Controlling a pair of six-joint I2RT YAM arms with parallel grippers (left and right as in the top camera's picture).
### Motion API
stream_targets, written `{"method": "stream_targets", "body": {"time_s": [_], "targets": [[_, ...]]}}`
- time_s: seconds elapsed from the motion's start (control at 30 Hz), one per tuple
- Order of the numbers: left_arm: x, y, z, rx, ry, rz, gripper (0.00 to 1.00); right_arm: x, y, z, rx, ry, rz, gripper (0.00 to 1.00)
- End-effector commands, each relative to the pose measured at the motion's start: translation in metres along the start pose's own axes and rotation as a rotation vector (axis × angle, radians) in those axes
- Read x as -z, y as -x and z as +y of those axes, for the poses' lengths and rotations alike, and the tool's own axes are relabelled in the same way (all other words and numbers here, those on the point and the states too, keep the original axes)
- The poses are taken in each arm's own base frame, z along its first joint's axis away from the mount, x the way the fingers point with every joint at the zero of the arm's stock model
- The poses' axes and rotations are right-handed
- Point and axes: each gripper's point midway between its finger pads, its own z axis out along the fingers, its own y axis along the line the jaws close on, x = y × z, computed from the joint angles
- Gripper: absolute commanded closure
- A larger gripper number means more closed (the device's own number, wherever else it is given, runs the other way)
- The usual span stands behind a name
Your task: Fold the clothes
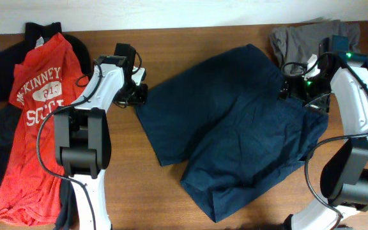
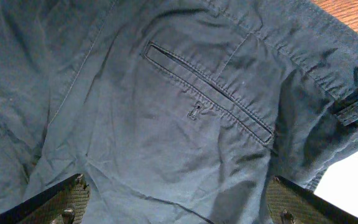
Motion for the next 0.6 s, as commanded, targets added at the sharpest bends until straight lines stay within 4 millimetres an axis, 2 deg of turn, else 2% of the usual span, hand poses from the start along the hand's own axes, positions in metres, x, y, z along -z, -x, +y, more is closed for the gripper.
{"method": "stream_targets", "body": {"time_s": [0.0,0.13,0.17,0.23,0.4,0.5,0.57], "targets": [[-0.002,0.002,-0.001,-0.006,-0.015,0.001,0.99,0.006,0.000,0.005,0.017,0.012,-0.016,0.05],[-0.001,0.013,0.001,-0.007,-0.012,-0.046,0.99,0.006,0.000,0.005,0.017,0.012,-0.016,0.05],[0.001,0.021,0.004,-0.004,-0.010,-0.078,0.99,0.006,0.000,0.005,0.016,0.012,-0.015,0.05],[0.012,0.049,0.021,0.018,-0.001,-0.189,0.99,0.006,0.000,0.005,0.017,0.012,-0.015,0.06],[0.062,0.118,0.066,0.131,0.022,-0.481,0.99,0.006,0.000,0.007,0.021,0.016,-0.016,0.07],[0.097,0.153,0.079,0.125,0.038,-0.649,0.99,0.005,0.002,0.017,0.043,0.034,-0.029,0.07],[0.119,0.174,0.080,0.109,0.046,-0.755,0.99,0.004,0.005,0.029,0.071,0.051,-0.045,0.07]]}}
